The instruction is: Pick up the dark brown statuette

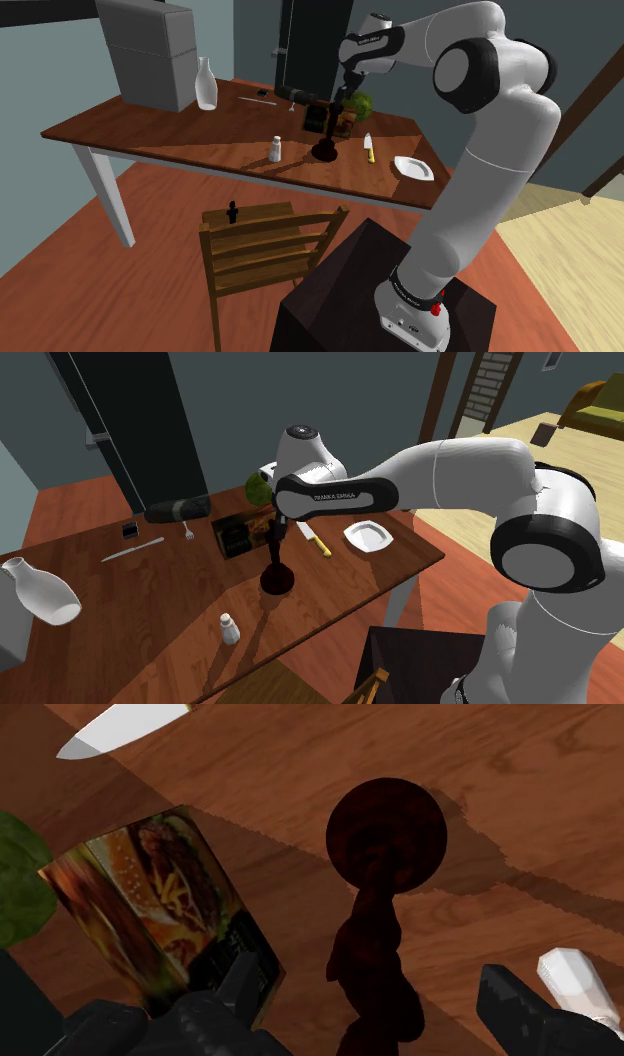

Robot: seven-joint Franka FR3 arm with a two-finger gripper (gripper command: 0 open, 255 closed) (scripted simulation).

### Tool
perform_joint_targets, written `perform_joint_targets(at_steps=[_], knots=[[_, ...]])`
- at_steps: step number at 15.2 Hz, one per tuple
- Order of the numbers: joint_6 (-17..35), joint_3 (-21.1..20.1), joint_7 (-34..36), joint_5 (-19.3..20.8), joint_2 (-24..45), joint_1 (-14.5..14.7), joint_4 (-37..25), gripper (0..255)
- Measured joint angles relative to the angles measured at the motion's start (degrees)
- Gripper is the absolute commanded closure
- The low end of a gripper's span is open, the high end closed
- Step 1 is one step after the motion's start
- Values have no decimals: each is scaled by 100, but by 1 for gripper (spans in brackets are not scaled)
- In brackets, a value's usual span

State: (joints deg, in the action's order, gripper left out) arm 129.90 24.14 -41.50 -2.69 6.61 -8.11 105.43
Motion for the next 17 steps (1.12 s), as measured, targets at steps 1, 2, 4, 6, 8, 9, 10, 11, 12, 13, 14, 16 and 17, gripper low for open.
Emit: perform_joint_targets(at_steps=[1, 2, 4, 6, 8, 9, 10, 11, 12, 13, 14, 16, 17], knots=[[86, 0, -16, -18, 24, -5, 63, 0], [151, 2, -34, -29, 33, -12, 121, 0], [300, -6, -38, -54, 82, -10, 225, 0], [325, -6, -58, -75, 112, -19, 222, 255], [331, -5, -64, -82, 119, -22, 216, 255], [331, -6, -66, -84, 121, -23, 214, 255], [331, -5, -66, -85, 122, -23, 212, 255], [331, -5, -67, -85, 123, -24, 212, 255], [331, -5, -68, -85, 123, -24, 211, 255], [330, -5, -68, -86, 123, -24, 211, 255], [330, -5, -68, -86, 123, -24, 211, 255], [303, -5, -57, -75, 113, -20, 198, 255], [247, -1, -54, -61, 86, -19, 170, 255]])
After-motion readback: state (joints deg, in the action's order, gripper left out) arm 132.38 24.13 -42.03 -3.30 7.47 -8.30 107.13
